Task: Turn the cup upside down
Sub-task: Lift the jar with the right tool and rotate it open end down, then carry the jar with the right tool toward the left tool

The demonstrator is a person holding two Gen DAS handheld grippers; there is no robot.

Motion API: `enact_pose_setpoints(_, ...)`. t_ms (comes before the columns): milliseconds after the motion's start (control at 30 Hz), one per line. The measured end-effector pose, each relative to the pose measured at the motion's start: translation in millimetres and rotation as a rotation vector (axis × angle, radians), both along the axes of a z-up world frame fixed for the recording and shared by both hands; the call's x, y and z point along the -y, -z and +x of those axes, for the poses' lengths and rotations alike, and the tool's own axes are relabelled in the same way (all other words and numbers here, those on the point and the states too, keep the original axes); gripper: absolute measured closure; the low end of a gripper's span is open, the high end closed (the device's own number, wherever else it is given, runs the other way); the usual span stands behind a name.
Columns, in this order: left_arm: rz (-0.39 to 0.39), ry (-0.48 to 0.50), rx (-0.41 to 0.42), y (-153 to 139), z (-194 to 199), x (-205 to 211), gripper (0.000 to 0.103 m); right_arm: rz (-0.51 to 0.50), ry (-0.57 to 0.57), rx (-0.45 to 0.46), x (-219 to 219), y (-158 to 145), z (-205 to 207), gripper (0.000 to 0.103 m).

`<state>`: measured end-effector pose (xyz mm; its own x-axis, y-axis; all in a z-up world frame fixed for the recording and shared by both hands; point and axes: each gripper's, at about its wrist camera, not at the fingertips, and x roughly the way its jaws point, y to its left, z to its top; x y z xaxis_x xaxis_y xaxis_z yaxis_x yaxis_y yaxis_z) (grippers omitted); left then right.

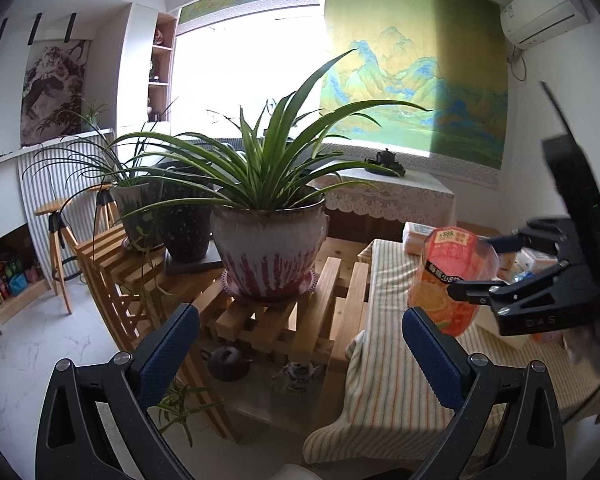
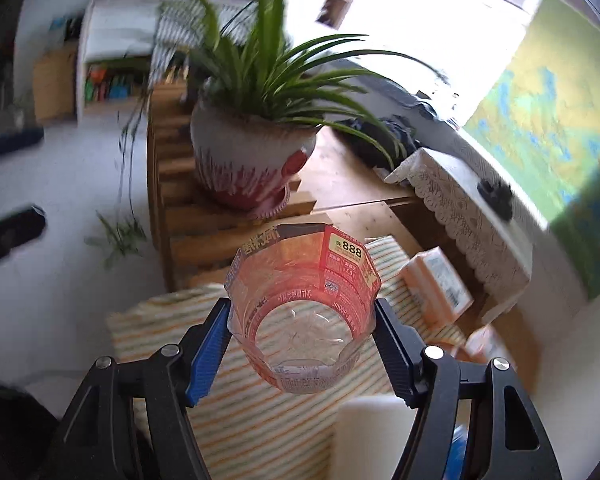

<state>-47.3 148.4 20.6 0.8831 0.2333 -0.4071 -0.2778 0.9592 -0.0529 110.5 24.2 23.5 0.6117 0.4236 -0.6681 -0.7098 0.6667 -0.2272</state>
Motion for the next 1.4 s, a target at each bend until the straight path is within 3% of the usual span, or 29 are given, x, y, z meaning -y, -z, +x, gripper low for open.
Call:
enact_pose_setpoints(267, 0.02, 0.07, 0.011, -6.4, -6.1, 23.3, 0.0, 0.575, 0.256, -0.333, 102.6, 26.0, -17.9, 0.037)
enact_pose_setpoints(333, 0.02, 0.087, 0.011, -7.3, -7.0, 29.3, 0.0, 0.653, 0.321, -0.362, 124.1, 34.7, -25.0, 0.037)
enact_pose_setpoints(500, 0.021, 0.135, 0.008, -8.3, -4.3, 47.7, 0.0, 0.741, 0.404, -0.431, 151.3, 55.7, -34.8, 0.037)
enact_pose_setpoints(667, 0.025, 0.184, 0.001, -8.3, -0.4, 69.6, 0.0, 0.762, 0.453, -0.418, 167.4, 60.1, -49.4, 0.034)
enact_pose_setpoints(833, 0.007, 0.259, -0.034, 0.3, 8.7, 95.9, 0.0, 0.799, 0.478, -0.47, 183.4, 67.2, -53.9, 0.032)
enact_pose_setpoints(1033, 0.006, 0.363, -0.095, 22.0, 21.0, 137.9, 0.0, 0.754, 0.544, -0.424, 205.6, 68.8, -61.8, 0.03)
enact_pose_setpoints(1400, -0.073, 0.424, -0.132, 39.9, 21.0, 175.8, 0.0, 0.634, 0.624, -0.316, 225.3, 66.5, -72.7, 0.03)
